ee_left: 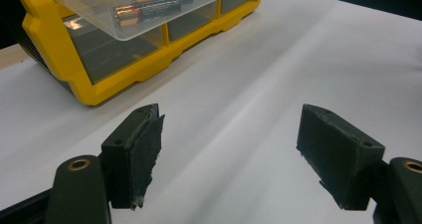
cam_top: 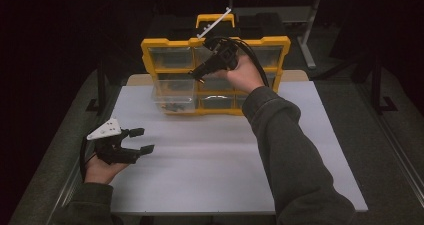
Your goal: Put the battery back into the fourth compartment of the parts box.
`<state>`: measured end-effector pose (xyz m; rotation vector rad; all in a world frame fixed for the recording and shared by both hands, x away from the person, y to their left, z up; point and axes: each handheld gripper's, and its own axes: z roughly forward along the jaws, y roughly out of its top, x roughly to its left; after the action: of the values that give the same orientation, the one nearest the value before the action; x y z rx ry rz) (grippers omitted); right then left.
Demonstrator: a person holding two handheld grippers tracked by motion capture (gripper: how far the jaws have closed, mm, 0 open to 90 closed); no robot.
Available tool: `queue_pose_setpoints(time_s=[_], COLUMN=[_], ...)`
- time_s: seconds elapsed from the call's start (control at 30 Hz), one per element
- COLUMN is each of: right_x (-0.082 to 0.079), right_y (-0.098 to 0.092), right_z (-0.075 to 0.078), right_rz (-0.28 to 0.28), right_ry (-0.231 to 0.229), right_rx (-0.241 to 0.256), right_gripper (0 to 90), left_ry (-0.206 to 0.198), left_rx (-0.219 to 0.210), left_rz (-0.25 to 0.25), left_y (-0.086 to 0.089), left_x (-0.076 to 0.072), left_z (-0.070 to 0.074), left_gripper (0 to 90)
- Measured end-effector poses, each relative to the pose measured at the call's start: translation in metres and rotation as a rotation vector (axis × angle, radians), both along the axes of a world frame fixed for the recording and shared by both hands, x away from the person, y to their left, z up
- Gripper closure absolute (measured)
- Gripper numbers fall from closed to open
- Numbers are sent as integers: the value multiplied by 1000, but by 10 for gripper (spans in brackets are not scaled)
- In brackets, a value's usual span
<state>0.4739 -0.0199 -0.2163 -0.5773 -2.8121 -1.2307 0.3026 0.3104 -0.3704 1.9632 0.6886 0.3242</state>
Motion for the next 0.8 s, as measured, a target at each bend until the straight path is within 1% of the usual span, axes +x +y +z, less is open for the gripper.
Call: queue_pose_setpoints(time_s=[0.07,0.1,0.13,0.3,0.7,0.8], right_x=[1,0,1,2,5,6], right_y=[4,7,9,20,39,44], right_z=[1,2,2,3,5,5], right_rz=[8,7,17,30,46,46], right_ry=[-6,3,-10,-13,-19,-14], right_rx=[4,2,-3,-13,-25,-25], right_gripper=[759,760,760,759,760,759], left_ry=[0,-2,-3,-1,3,6], left_rx=[0,0,3,-5,1,-3], left_rz=[0,-1,-2,2,0,3], left_y=[0,0,0,1,2,2], left_x=[0,0,0,0,0,0], left_z=[0,0,0,0,1,1], left_gripper=[253,253,253,253,253,253])
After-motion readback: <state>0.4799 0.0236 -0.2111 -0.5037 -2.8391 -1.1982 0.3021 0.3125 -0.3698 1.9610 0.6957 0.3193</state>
